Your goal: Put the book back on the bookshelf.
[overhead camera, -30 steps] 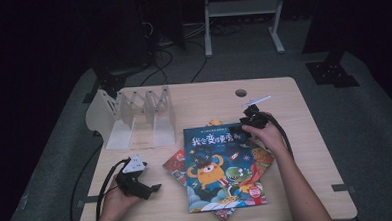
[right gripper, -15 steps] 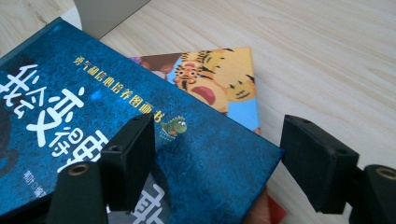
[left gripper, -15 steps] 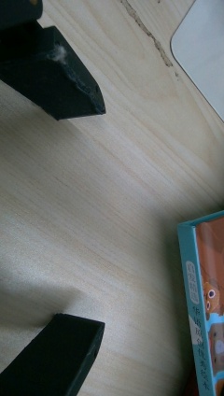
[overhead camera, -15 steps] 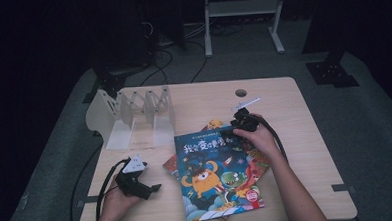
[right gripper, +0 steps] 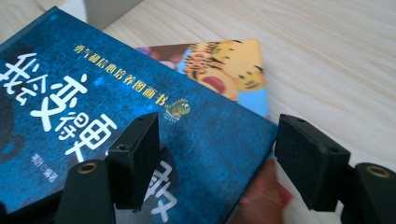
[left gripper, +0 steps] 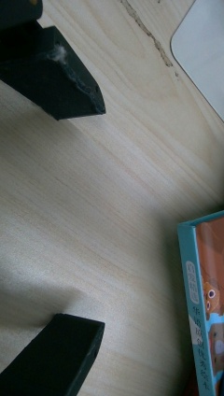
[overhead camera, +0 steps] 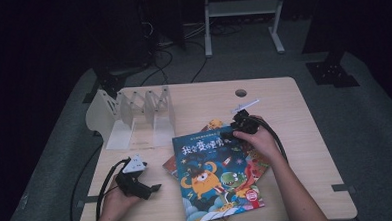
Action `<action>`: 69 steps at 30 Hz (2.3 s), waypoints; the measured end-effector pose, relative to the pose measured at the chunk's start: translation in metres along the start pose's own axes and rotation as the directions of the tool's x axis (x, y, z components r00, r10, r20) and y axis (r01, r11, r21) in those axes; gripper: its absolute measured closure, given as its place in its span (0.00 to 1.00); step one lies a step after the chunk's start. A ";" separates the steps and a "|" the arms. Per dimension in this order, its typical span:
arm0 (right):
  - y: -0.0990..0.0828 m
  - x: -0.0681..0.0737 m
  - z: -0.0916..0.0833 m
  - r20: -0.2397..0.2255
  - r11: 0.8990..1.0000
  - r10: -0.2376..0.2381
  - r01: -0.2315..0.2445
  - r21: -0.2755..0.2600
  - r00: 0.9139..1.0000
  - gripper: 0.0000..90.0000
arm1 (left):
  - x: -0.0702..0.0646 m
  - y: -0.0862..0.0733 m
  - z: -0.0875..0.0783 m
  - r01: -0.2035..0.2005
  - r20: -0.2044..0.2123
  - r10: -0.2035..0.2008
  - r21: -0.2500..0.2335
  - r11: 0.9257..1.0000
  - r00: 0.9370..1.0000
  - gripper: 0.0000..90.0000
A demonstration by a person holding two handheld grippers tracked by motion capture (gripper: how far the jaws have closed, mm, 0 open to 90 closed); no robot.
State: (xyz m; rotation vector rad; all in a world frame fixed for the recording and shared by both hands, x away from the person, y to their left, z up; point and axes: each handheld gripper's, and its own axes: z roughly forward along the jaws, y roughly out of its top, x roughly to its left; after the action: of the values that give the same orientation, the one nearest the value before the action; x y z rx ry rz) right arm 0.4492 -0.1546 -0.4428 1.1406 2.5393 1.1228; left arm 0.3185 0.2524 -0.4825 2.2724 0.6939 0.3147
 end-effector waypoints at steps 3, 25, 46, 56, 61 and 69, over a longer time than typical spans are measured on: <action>0.002 0.005 0.004 -0.017 1.000 -0.014 0.014 -0.001 1.000 0.34 | 0.000 0.000 0.000 0.000 0.000 0.000 0.000 1.000 1.000 0.00; 0.020 0.048 0.024 -0.095 0.992 -0.126 0.128 0.021 0.987 0.36 | 0.000 0.000 0.000 0.004 0.000 -0.004 -0.004 1.000 1.000 0.00; -0.042 0.045 -0.058 -0.039 0.994 -0.096 0.093 -0.062 0.995 0.35 | 0.000 0.000 0.000 0.007 0.000 -0.007 -0.006 1.000 1.000 0.00; -0.072 0.047 -0.086 -0.009 0.994 -0.084 0.083 -0.077 0.996 0.34 | -0.001 0.000 0.000 0.004 -0.001 -0.004 -0.003 1.000 1.000 0.00; -0.089 0.049 -0.098 -0.003 0.994 -0.073 0.073 -0.079 0.997 0.33 | -0.001 0.000 0.000 0.004 -0.001 -0.004 -0.003 1.000 1.000 0.00; -0.114 0.058 -0.114 -0.013 0.995 -0.072 0.070 -0.071 0.997 0.30 | -0.002 0.000 0.000 0.005 -0.001 -0.005 -0.003 1.000 1.000 0.00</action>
State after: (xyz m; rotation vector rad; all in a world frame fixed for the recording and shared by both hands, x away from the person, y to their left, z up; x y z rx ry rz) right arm 0.2960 -0.2298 -0.4297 1.0207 2.5082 1.1980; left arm 0.3170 0.2519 -0.4827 2.2674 0.6984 0.3141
